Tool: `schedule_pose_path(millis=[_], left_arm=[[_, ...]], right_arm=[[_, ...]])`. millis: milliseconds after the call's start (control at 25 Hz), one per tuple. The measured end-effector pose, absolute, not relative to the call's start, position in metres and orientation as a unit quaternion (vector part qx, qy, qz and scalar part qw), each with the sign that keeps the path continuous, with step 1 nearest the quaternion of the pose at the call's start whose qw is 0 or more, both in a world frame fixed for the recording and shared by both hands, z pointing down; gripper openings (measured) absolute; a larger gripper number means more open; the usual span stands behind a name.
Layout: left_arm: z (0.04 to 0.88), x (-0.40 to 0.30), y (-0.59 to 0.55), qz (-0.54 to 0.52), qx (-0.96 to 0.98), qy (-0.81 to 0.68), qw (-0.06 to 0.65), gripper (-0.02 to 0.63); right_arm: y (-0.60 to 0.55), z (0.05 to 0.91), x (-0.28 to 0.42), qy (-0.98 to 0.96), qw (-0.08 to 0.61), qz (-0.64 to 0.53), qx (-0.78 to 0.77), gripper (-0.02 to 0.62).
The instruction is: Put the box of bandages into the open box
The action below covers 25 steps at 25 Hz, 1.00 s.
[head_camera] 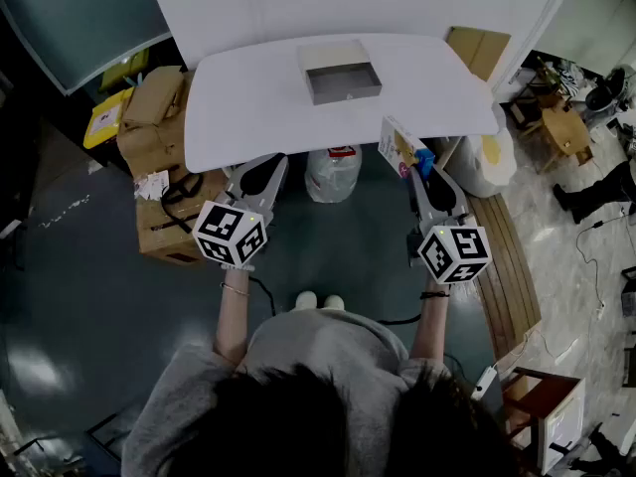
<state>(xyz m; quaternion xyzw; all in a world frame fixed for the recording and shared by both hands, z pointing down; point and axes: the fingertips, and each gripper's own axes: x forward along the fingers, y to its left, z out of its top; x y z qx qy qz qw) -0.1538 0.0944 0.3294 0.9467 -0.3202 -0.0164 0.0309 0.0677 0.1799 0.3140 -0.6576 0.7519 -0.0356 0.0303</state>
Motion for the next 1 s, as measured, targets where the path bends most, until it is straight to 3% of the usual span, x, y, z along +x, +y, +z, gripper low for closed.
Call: schedule_pose_path(millis=[1000], left_arm=[[0.329, -0.135, 0.114, -0.022, 0.940, -0.339, 0.036, -0.006]], right_arm=[[0.185, 0.307, 0.091, 0.762, 0.047, -0.040, -0.645, 0.106]])
